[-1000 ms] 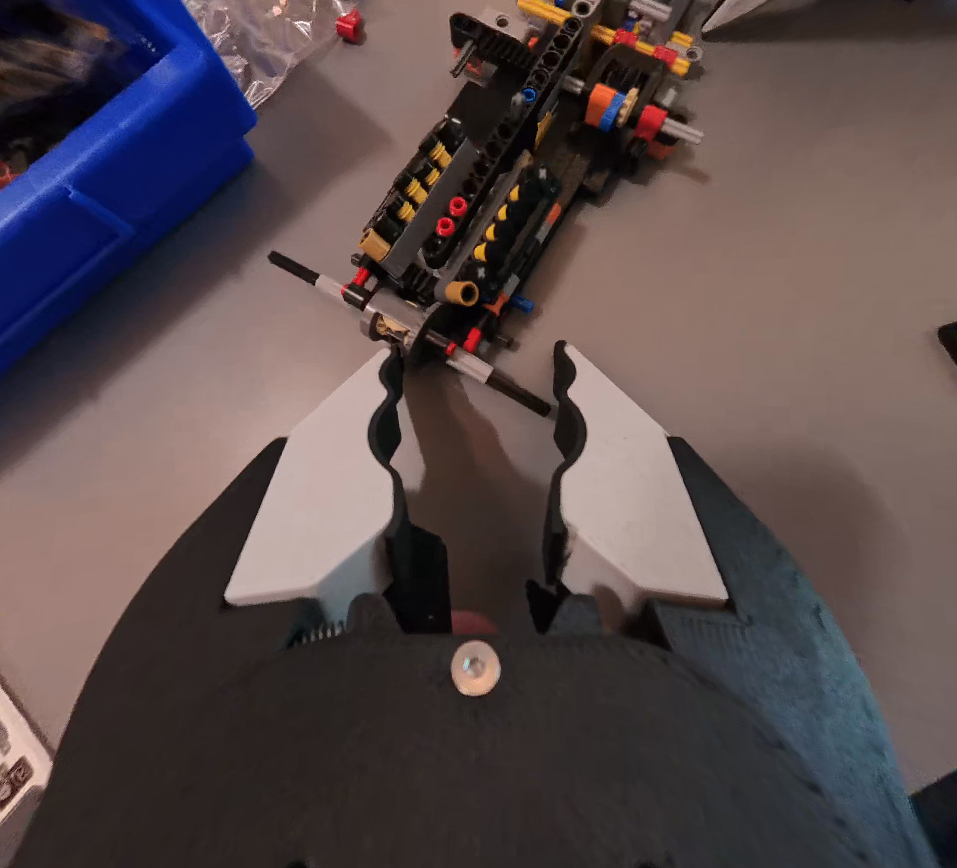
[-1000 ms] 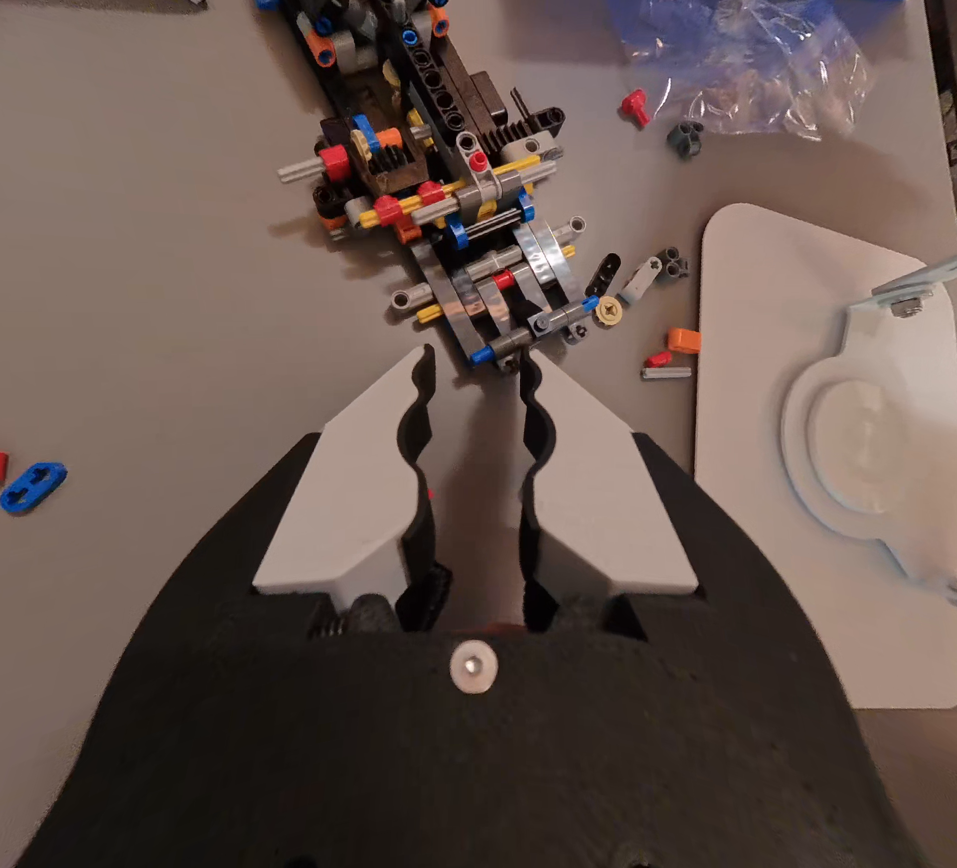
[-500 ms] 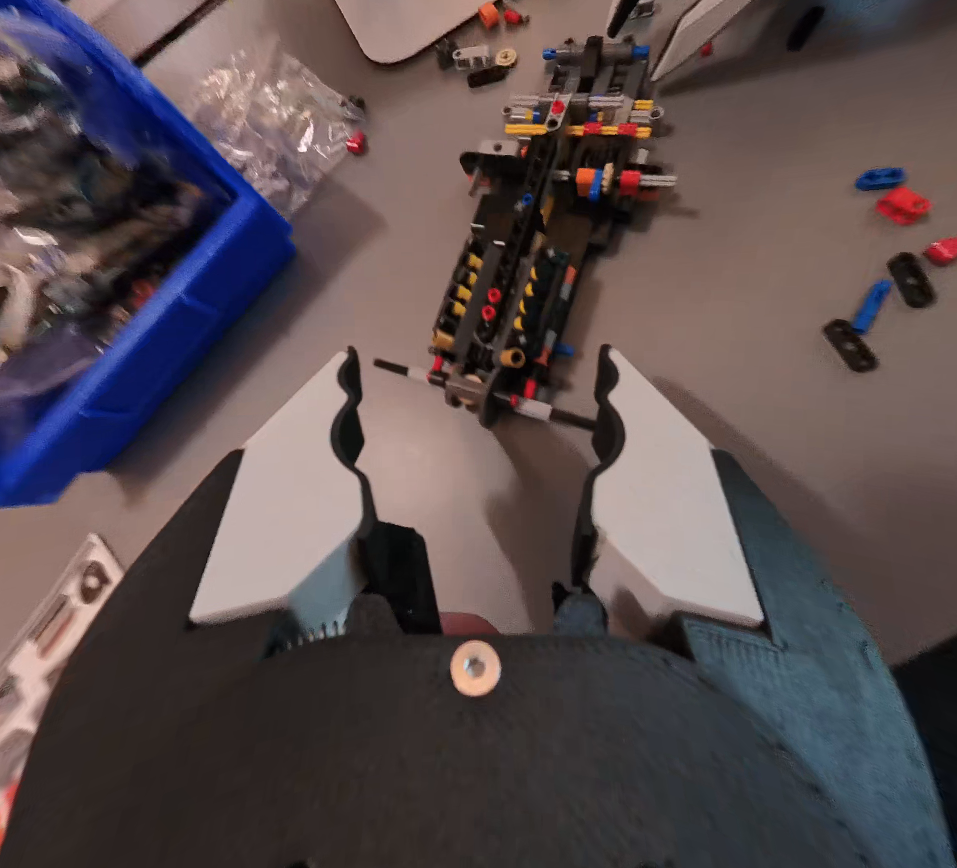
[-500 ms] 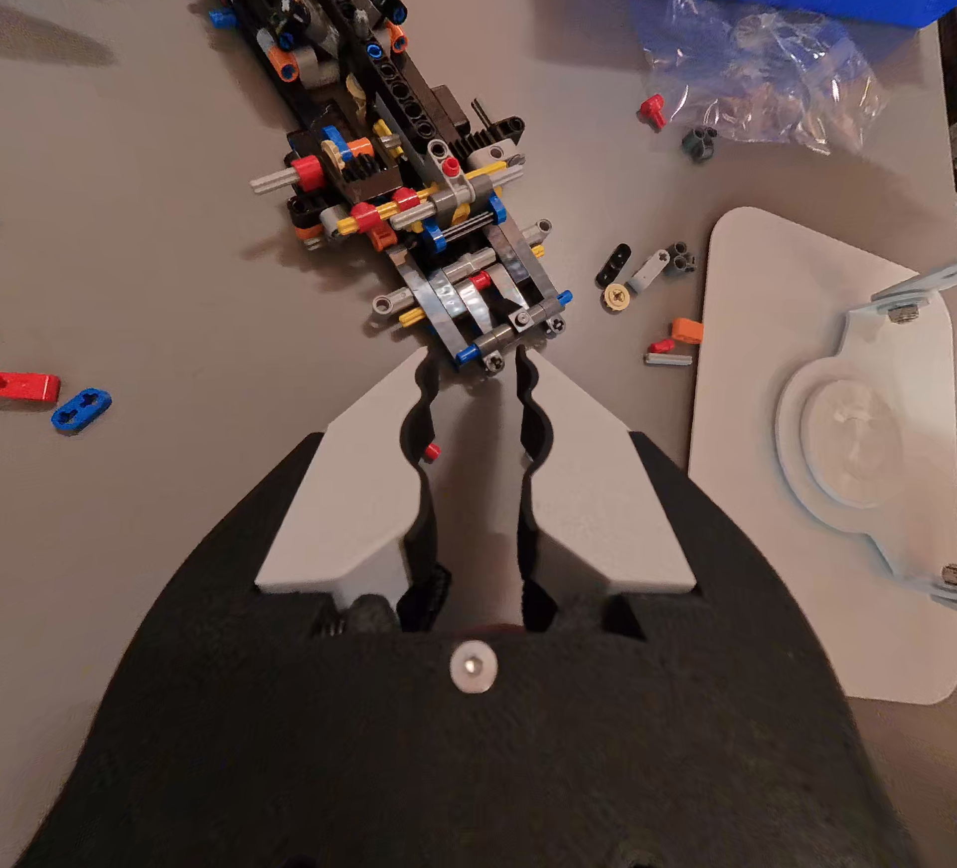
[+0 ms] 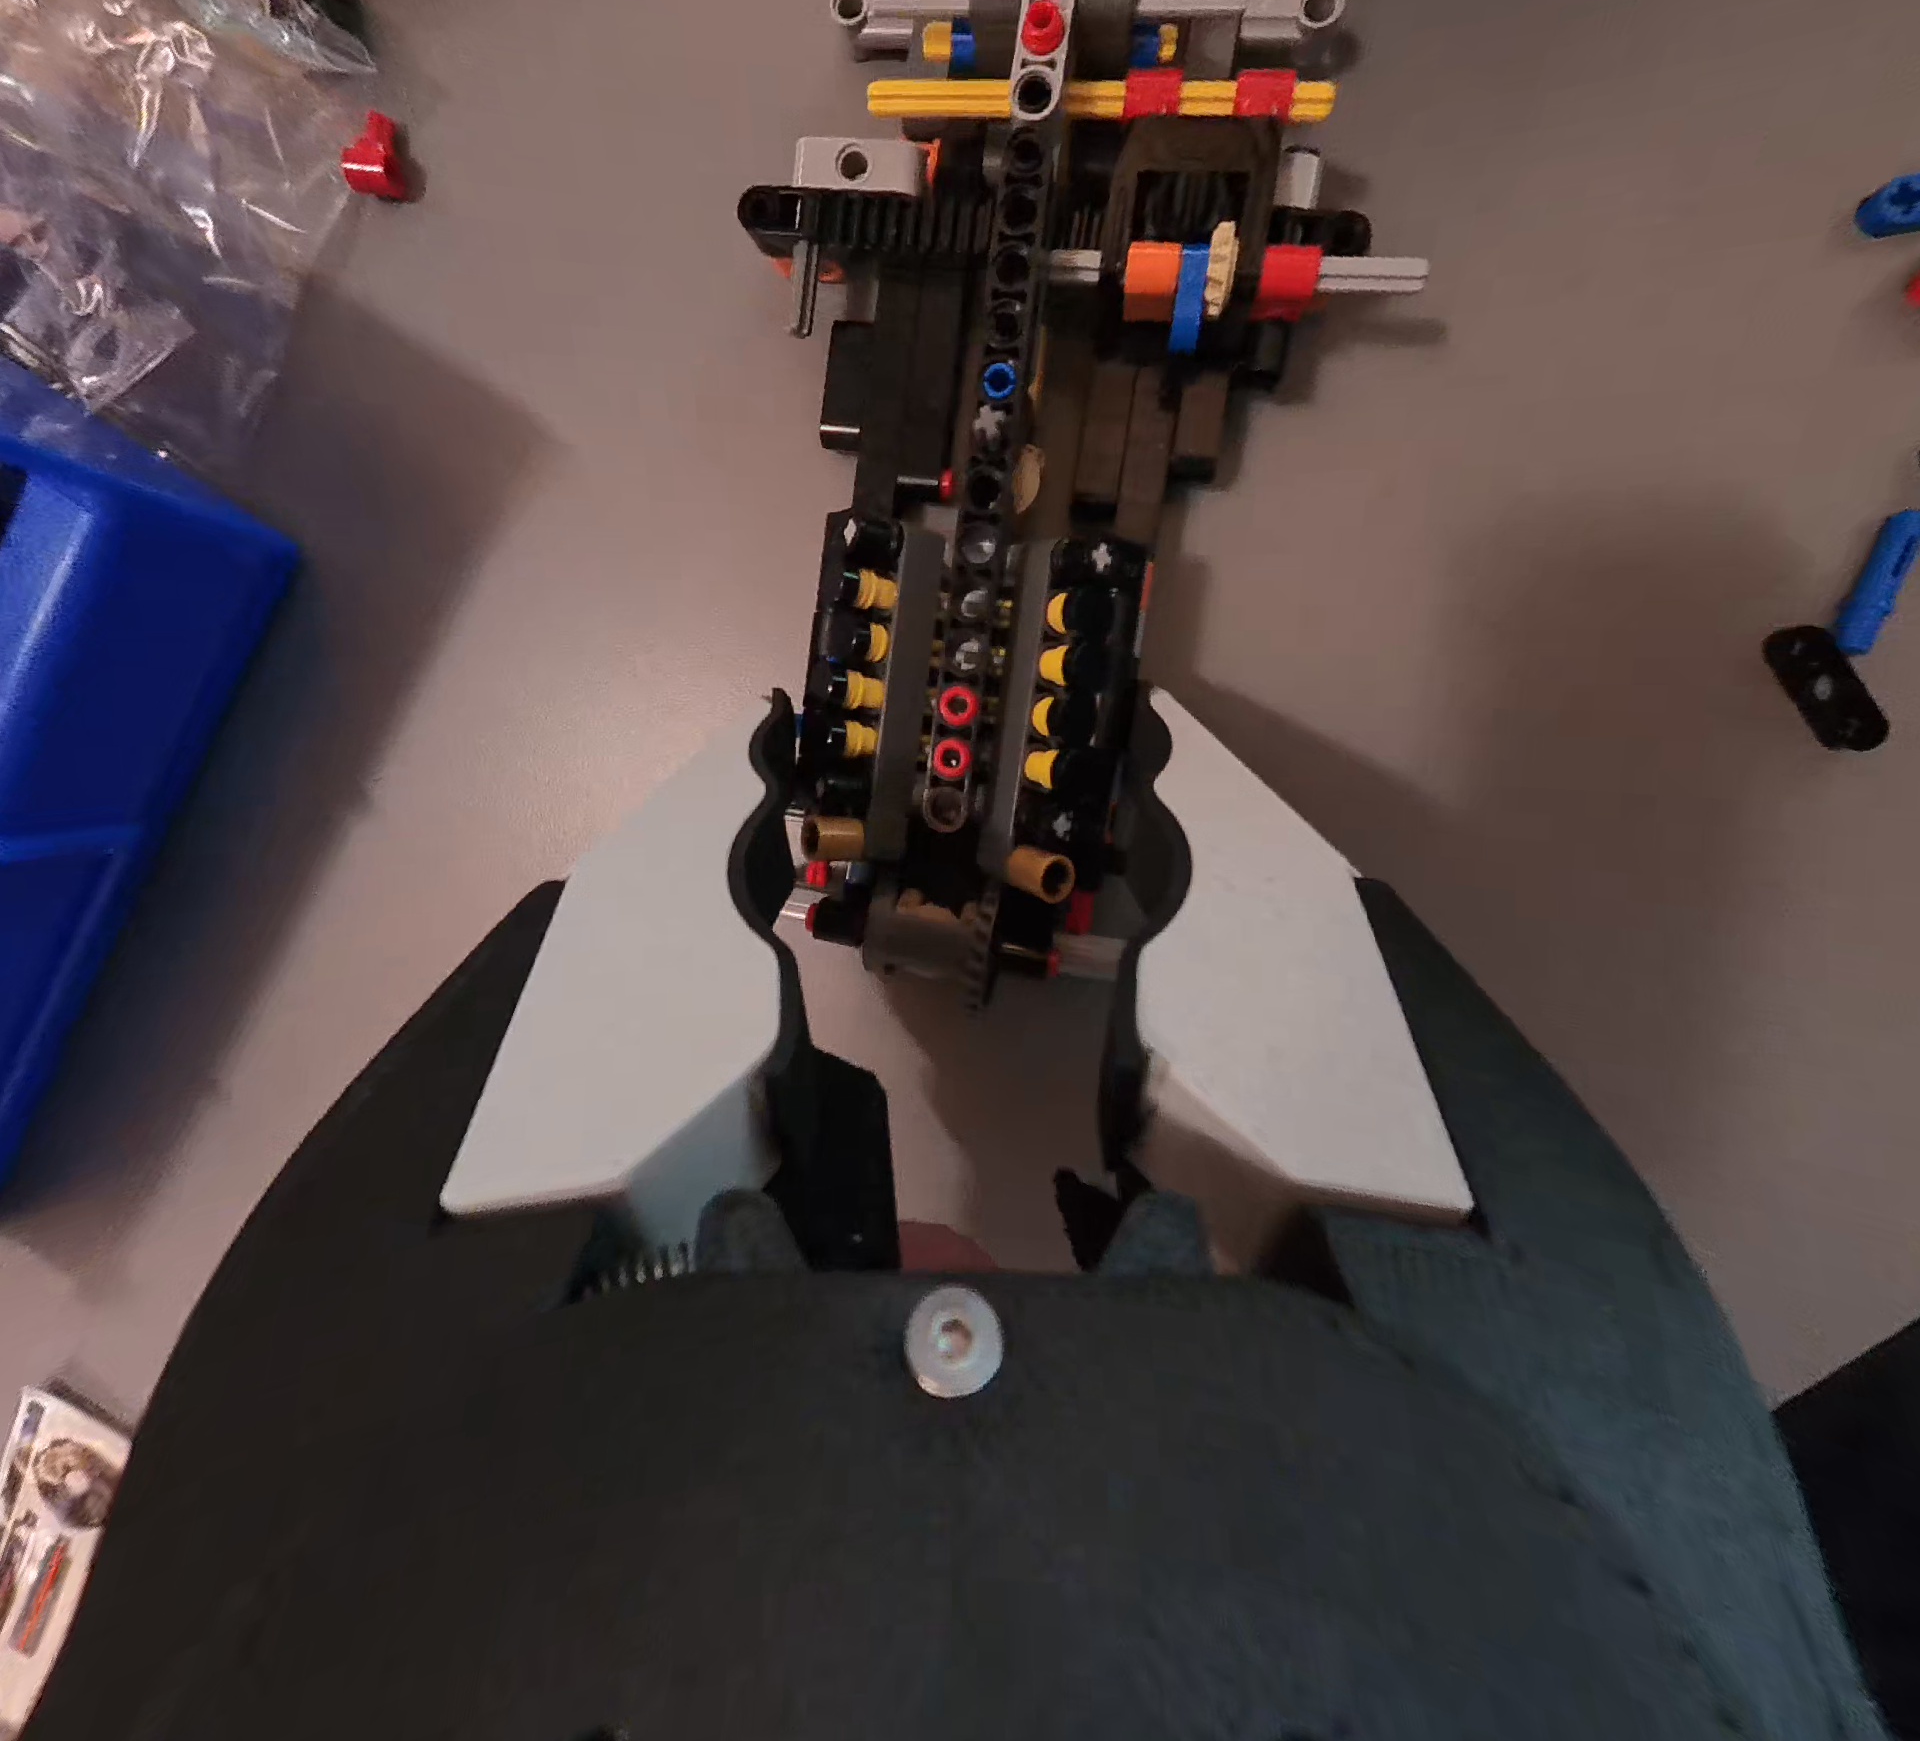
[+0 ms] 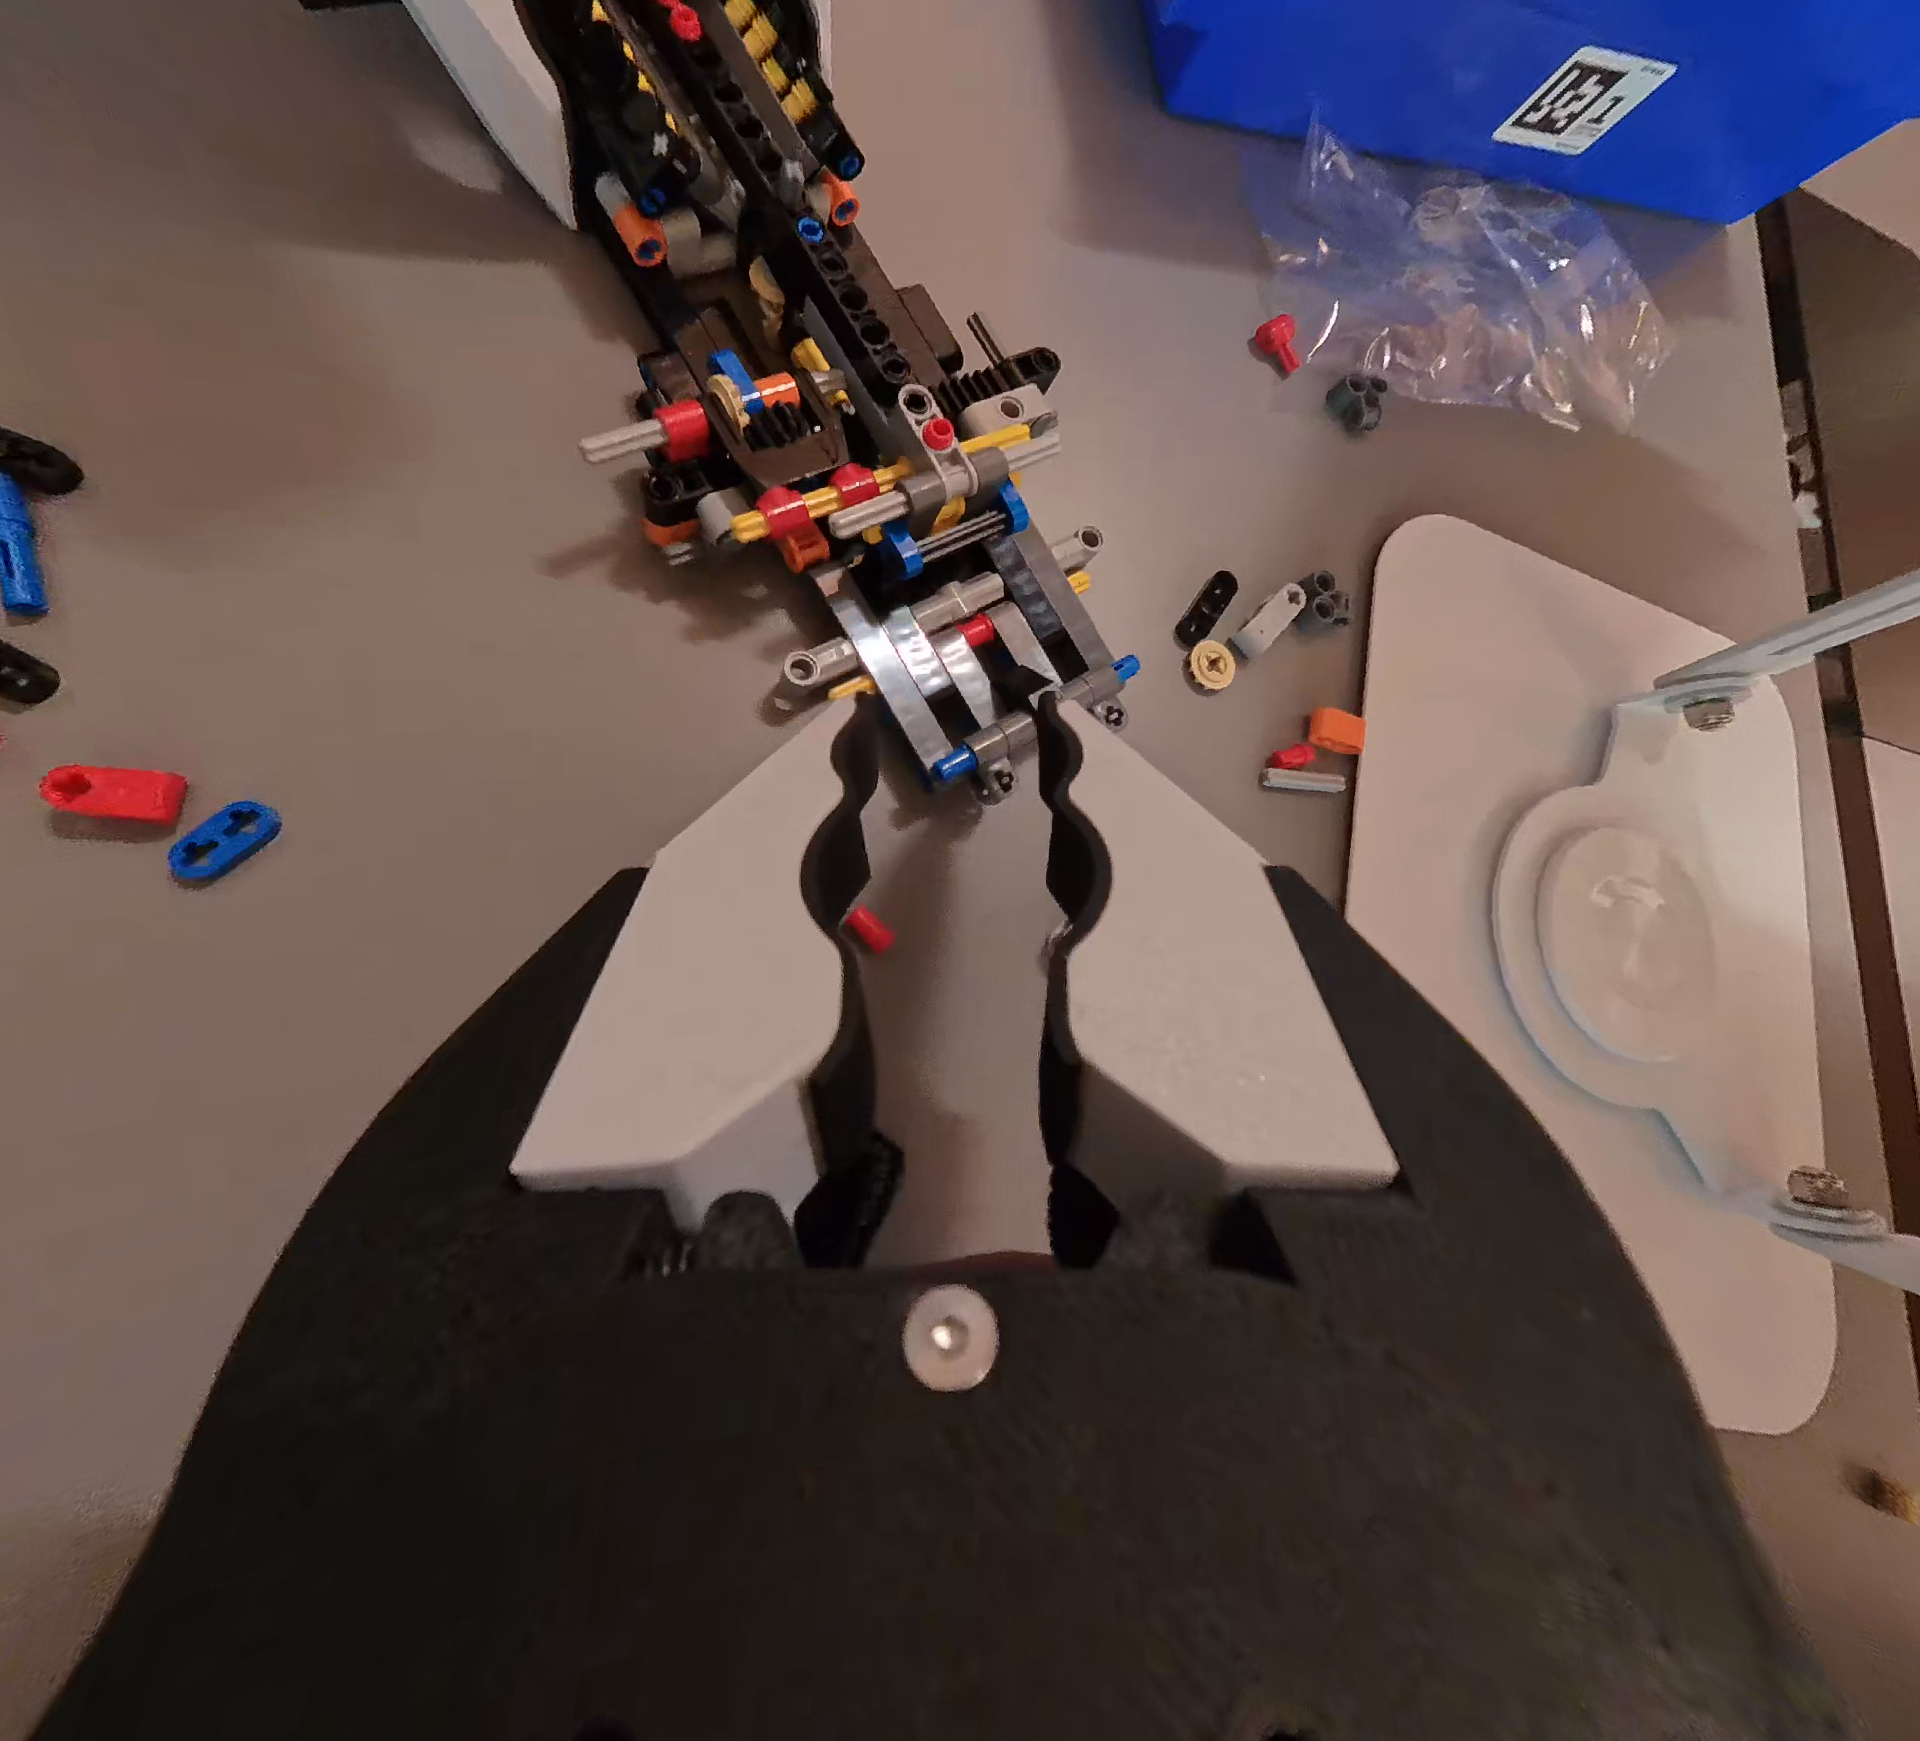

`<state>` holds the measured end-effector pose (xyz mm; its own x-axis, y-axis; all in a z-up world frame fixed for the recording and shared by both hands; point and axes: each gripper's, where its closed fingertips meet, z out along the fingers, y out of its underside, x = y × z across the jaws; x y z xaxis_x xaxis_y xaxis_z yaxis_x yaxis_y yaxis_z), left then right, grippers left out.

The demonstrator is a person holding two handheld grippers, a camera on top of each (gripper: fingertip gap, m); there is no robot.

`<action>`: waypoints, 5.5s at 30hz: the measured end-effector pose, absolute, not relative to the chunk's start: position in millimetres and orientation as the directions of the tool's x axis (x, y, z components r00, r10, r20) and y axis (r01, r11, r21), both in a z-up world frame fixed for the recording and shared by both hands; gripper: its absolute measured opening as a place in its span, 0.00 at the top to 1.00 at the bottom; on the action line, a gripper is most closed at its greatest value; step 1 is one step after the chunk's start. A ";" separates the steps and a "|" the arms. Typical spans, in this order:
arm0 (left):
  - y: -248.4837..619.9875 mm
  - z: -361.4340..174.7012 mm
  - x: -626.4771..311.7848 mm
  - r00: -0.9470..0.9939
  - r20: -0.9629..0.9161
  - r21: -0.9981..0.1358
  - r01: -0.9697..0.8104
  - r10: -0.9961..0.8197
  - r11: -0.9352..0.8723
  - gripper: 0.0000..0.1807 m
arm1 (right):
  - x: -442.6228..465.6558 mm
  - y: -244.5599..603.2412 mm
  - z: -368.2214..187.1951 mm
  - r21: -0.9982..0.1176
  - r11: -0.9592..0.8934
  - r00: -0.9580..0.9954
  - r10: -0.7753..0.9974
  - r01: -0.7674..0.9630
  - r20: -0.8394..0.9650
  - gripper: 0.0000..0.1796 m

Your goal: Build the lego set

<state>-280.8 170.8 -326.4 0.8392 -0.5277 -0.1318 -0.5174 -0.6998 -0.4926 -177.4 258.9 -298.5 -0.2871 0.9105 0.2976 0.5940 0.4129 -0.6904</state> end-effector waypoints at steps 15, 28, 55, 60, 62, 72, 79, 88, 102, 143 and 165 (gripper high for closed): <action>185.8 -295.0 -266.7 0.756 -0.512 -0.523 -0.651 -0.409 -0.550 0.67 | -158.6 274.0 -248.1 -0.886 0.120 -0.064 0.993 0.449 0.101 0.76; 194.8 -264.0 -243.4 0.771 -0.583 -0.637 -0.630 -0.257 -0.444 0.67 | -145.3 296.0 -236.5 -0.926 -0.163 -0.059 0.979 0.342 -0.194 0.68; 221.5 -215.3 -162.7 0.733 -0.651 -0.736 -0.673 -0.197 -0.076 0.60 | -124.9 270.6 -168.1 -0.846 -0.527 -0.456 0.735 0.080 -0.501 0.81; 207.2 -190.5 -164.4 0.789 -0.511 -0.808 -0.576 -0.341 -0.122 0.53 | -114.8 268.2 -162.0 -0.895 -0.433 -0.464 0.775 0.104 -0.429 0.81; 208.2 -175.7 -157.9 0.800 -0.443 -0.838 -0.530 -0.405 -0.130 0.55 | -111.3 259.8 -159.9 -0.926 -0.355 -0.476 0.798 0.127 -0.371 0.81; 225.1 -201.3 -105.1 0.734 -0.115 -0.858 -0.413 -0.670 -0.305 0.59 | -104.1 216.4 -158.7 -0.968 -0.143 -0.577 0.781 0.207 -0.239 0.82; 225.6 -196.9 -88.3 0.719 -0.008 -0.917 -0.283 -0.695 -0.282 0.75 | -103.2 214.3 -152.6 -0.961 -0.175 -0.586 0.764 0.215 -0.270 0.82; 234.0 -158.8 -114.1 0.769 0.204 -0.970 0.076 -0.606 -0.230 0.81 | -102.3 257.2 -103.7 -0.952 -0.305 -0.414 0.865 0.018 -0.284 0.59; 222.2 -103.2 -107.6 0.585 0.352 -0.909 0.400 -0.730 -0.117 0.83 | -90.9 250.6 -100.8 -0.949 -0.312 -0.475 0.829 0.042 -0.294 0.71; 212.1 -69.1 -112.3 0.645 0.221 -0.898 0.428 -0.731 0.106 0.96 | -95.0 229.0 -66.2 -0.888 -0.448 -0.562 0.762 -0.101 -0.321 0.98; 211.8 -40.4 -116.7 0.321 0.220 -0.742 0.668 -0.921 0.056 0.98 | -64.1 230.3 -18.8 -0.935 0.279 -0.084 0.949 -0.220 0.304 0.83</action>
